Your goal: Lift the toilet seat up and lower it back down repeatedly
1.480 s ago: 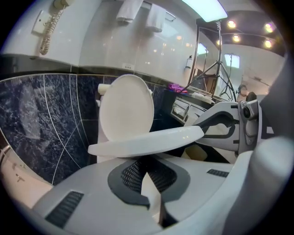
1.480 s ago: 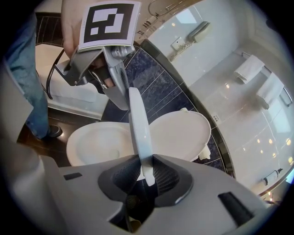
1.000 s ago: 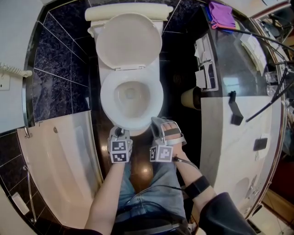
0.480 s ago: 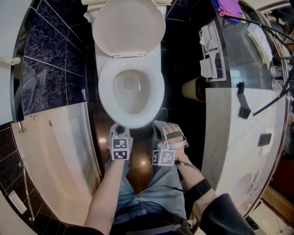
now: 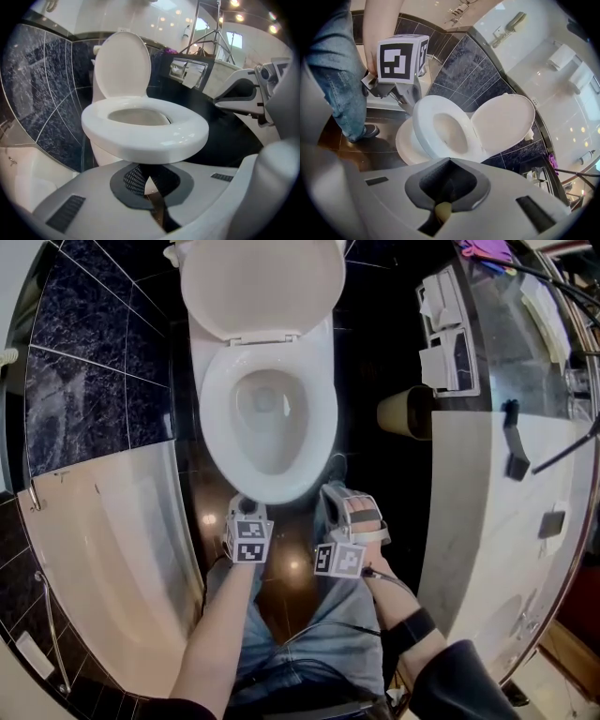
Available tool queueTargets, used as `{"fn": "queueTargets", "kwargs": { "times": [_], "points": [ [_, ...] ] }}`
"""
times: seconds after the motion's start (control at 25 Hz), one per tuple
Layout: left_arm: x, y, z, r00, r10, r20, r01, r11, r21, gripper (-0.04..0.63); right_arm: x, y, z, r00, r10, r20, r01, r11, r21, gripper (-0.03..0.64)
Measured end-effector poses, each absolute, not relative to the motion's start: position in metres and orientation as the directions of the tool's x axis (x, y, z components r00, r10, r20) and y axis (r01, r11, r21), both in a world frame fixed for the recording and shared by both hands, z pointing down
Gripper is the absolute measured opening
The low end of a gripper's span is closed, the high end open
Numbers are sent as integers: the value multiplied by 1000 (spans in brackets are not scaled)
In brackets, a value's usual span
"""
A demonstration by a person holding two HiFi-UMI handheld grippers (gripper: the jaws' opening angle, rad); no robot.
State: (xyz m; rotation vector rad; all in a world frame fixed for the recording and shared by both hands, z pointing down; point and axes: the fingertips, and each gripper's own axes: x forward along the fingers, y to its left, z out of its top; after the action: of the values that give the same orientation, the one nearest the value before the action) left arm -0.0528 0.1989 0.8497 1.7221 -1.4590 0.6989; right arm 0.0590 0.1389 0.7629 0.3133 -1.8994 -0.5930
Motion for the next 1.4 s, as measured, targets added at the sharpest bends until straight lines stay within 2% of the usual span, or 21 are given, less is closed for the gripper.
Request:
{"fn": "queueTargets", "kwargs": {
  "times": [0.36,0.76,1.0,1.24,1.4],
  "points": [
    [-43,253,898,228,-421,878,-973,-61,224,0,55,124,774,-393,-491,777,8,843,537,17],
    [-74,232,860,176,-500,848,-983,-49,175,0,41,116,758,-406,-500,765,-40,846,532,17],
    [-107,191,759,127,-596,793,-992,-63,111,0,31,86,688,-422,-543,726,-174,834,523,18],
    [-141,159,606,58,-718,693,-998,-40,42,0,23,54,568,-483,-582,654,-394,811,431,20],
    [-155,146,512,26,-782,623,-1000,-23,13,0,26,38,499,-515,-609,603,-481,788,385,20]
  ]
}}
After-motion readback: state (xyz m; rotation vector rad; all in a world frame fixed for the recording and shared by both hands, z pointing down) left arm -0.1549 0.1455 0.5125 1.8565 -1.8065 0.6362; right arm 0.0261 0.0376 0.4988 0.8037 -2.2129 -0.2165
